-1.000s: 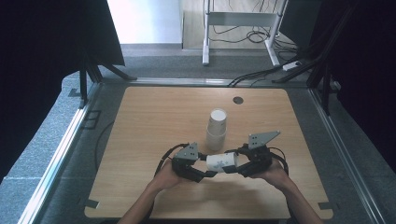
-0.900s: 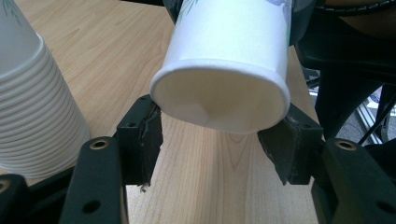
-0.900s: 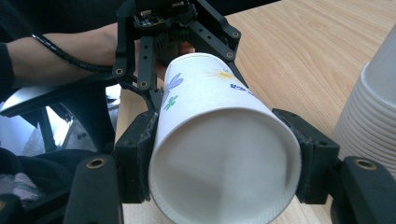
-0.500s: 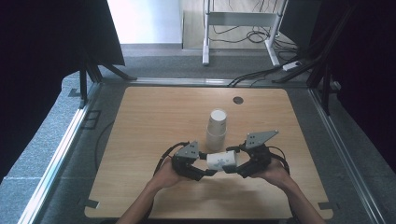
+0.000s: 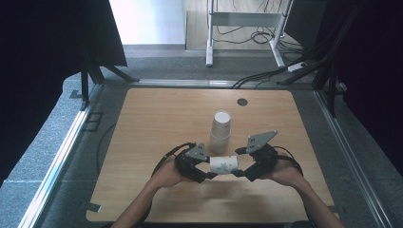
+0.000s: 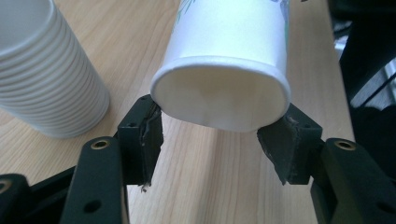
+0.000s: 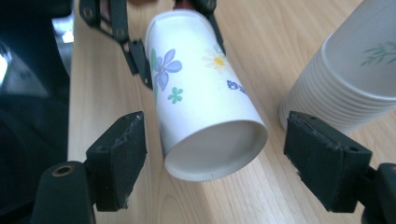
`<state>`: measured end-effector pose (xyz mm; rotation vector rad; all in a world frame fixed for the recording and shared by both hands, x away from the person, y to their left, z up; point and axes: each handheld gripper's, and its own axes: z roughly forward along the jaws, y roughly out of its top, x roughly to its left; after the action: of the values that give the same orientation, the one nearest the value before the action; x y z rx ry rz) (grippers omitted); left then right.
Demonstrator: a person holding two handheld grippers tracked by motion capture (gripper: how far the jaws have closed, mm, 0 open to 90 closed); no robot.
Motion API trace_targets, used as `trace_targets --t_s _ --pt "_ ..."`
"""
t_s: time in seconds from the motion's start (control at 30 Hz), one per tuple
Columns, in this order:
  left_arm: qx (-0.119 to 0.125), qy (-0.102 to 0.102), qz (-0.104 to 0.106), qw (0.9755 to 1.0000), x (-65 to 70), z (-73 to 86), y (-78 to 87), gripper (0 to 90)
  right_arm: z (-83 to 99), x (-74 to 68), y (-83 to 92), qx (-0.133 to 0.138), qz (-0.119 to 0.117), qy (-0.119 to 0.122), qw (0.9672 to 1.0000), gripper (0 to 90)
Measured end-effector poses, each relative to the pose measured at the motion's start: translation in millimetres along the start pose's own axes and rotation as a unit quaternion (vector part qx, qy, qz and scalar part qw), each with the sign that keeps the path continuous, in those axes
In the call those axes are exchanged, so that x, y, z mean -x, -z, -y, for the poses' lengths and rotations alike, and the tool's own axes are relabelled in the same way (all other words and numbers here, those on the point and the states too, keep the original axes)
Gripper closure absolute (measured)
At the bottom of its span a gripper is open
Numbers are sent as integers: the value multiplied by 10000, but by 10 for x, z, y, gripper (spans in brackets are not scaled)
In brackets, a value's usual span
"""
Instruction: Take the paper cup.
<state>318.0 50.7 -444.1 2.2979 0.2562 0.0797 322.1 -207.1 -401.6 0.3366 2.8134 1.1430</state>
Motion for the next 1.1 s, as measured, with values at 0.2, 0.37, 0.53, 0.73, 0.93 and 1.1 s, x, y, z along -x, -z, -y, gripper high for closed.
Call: trace_targets --t_s 0.2,0.37,0.53,0.73,0.93,1.1 --pt "-437 -146 -41 9989 0 -76 -24 407 -85 -39 -114 -607 0 305 9977 207" --pt "-694 -132 -99 9974 12 -118 -54 407 -156 -68 -272 -1178 10 687 9907 226" --pt "-840 -159 -92 9963 11 -134 -76 407 -196 -81 -369 -1478 3 864 9852 248" --pt "-992 -204 -68 9948 19 -148 -111 407 -251 -98 -500 -1846 -4 1084 9768 309" --pt "-1034 -216 -34 9944 31 -142 -136 406 -267 -129 -540 -2032 -52 1180 9720 371" --pt "-939 -155 17 9955 26 -130 -131 389 -257 -130 -530 -1994 -54 1153 9731 378"
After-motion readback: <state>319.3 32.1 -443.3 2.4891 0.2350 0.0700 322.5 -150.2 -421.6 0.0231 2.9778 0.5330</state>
